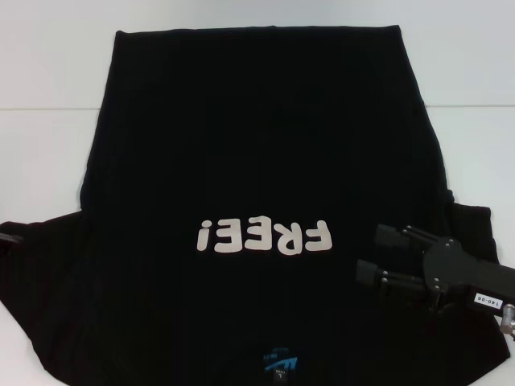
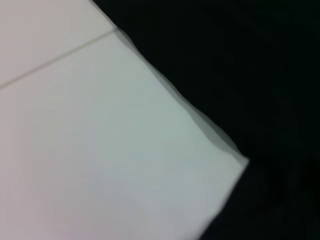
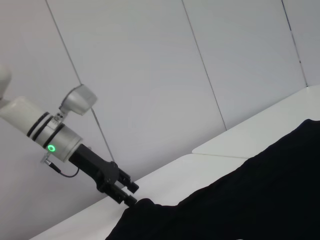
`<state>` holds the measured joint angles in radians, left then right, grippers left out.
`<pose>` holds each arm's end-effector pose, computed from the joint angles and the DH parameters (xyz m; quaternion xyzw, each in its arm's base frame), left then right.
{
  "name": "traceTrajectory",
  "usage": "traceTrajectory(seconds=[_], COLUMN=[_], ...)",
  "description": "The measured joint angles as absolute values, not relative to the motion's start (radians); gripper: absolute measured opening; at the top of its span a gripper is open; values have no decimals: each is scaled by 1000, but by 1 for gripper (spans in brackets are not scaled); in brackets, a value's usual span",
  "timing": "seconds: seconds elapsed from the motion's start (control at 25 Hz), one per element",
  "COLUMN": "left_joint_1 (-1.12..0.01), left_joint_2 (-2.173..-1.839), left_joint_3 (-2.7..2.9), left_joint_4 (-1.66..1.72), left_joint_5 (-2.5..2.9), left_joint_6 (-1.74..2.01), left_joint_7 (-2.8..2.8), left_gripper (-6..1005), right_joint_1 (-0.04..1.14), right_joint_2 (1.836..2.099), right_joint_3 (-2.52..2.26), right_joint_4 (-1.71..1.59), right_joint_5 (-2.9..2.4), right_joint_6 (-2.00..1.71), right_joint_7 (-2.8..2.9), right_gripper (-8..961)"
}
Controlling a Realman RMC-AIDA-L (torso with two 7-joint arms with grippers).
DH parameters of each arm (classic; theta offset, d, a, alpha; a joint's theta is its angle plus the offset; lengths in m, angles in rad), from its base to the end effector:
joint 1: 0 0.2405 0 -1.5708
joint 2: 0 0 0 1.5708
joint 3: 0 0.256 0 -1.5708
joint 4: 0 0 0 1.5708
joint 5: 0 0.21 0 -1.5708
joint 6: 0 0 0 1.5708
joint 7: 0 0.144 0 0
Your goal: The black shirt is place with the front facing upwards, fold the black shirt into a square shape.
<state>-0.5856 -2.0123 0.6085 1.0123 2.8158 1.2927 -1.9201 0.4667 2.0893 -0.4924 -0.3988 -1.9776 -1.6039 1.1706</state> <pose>-0.3438 0.3691 0.1096 -0.8590 -0.3613 0.1493 0.3307 0.2872 0.2895 -0.0245 -0.8922 0.2594 0.3387 0.1482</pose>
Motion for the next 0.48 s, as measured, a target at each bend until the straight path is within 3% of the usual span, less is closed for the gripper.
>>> traceTrajectory(seconds=[0.48], left_joint_1=[-601], left_joint_2=[-2009], left_joint_3=[617], left_joint_4=[984], left_joint_5=[2855], left_joint_6=[1273], left_joint_7=[-1929], left_gripper=[671], right_joint_1=[465], right_joint_2=[2090], right_joint_3=[-492], right_joint_4=[-397], right_joint_5=[-1977], right_joint_6=[-1629], right_joint_7=[1170], right_gripper=[909])
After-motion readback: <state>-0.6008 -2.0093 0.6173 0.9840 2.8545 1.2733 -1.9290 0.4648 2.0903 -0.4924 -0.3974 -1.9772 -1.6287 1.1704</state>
